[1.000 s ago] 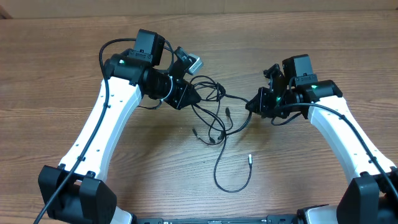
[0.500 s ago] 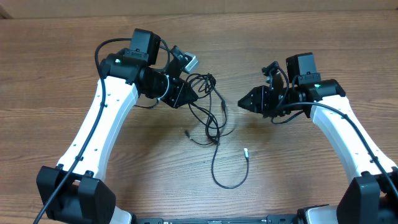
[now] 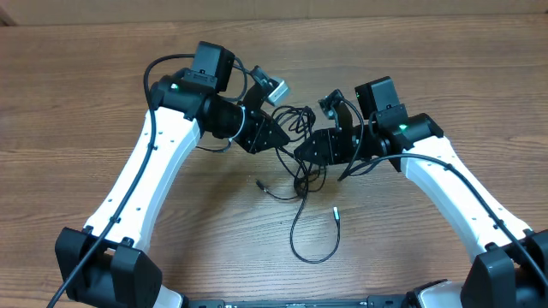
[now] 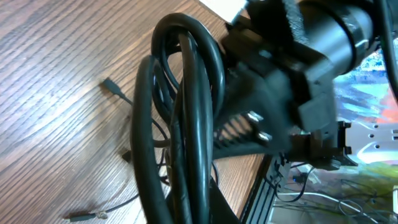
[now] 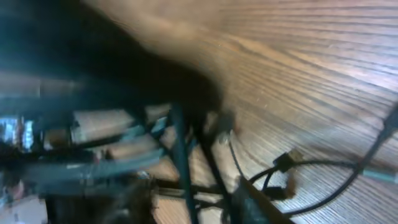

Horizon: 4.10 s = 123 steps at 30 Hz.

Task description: Untangle cables

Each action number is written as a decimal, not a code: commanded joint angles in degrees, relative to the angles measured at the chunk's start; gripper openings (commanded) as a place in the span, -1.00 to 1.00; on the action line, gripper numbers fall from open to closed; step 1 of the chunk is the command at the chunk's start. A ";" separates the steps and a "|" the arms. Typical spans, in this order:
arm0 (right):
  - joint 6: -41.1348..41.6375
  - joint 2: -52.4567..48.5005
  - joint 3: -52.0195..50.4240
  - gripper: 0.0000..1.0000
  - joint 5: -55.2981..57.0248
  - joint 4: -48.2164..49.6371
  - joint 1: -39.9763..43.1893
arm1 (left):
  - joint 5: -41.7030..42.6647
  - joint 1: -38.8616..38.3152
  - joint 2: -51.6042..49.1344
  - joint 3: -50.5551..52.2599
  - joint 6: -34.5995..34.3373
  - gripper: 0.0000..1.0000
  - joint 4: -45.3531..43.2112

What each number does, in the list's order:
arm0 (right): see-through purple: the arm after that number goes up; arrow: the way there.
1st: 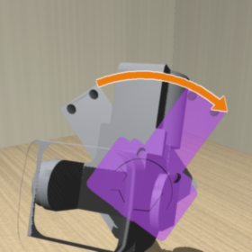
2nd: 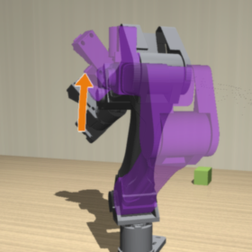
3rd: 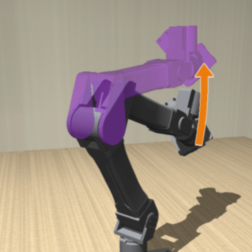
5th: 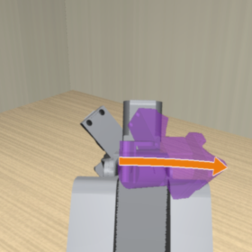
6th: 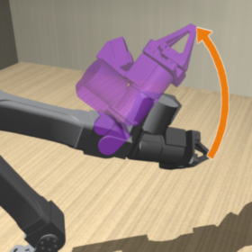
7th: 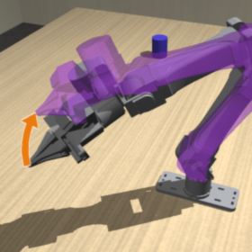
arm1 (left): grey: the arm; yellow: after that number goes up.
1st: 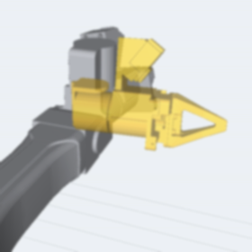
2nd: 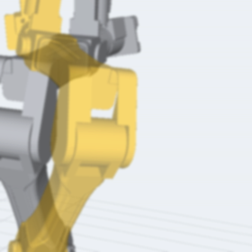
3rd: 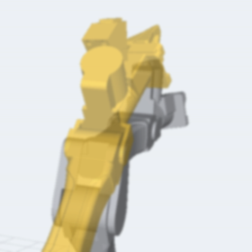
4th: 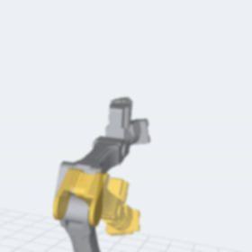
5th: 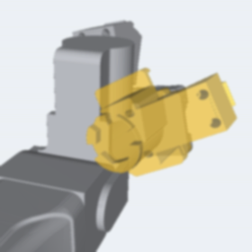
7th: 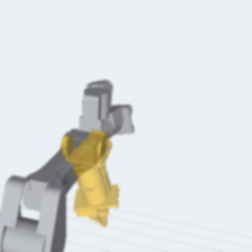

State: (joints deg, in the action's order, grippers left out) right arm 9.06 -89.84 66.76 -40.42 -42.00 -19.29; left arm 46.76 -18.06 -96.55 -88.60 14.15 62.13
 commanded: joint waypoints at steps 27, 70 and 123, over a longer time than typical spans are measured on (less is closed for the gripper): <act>12.48 0.57 1.86 -0.92 -4.70 10.49 -0.42 | -5.27 -3.76 0.98 2.73 1.29 -0.35 0.04; 24.57 0.57 1.86 -0.92 -13.66 15.93 2.40 | -14.19 -5.22 0.98 2.73 -4.13 -0.58 -9.62; 20.92 0.57 1.84 -0.92 5.64 4.57 2.40 | -11.30 -5.20 0.98 2.73 -1.95 -0.92 -4.98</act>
State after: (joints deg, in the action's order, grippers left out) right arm 30.02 -89.84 67.22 -40.36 -35.73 -16.99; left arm 38.24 -23.18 -96.44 -85.82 11.09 56.16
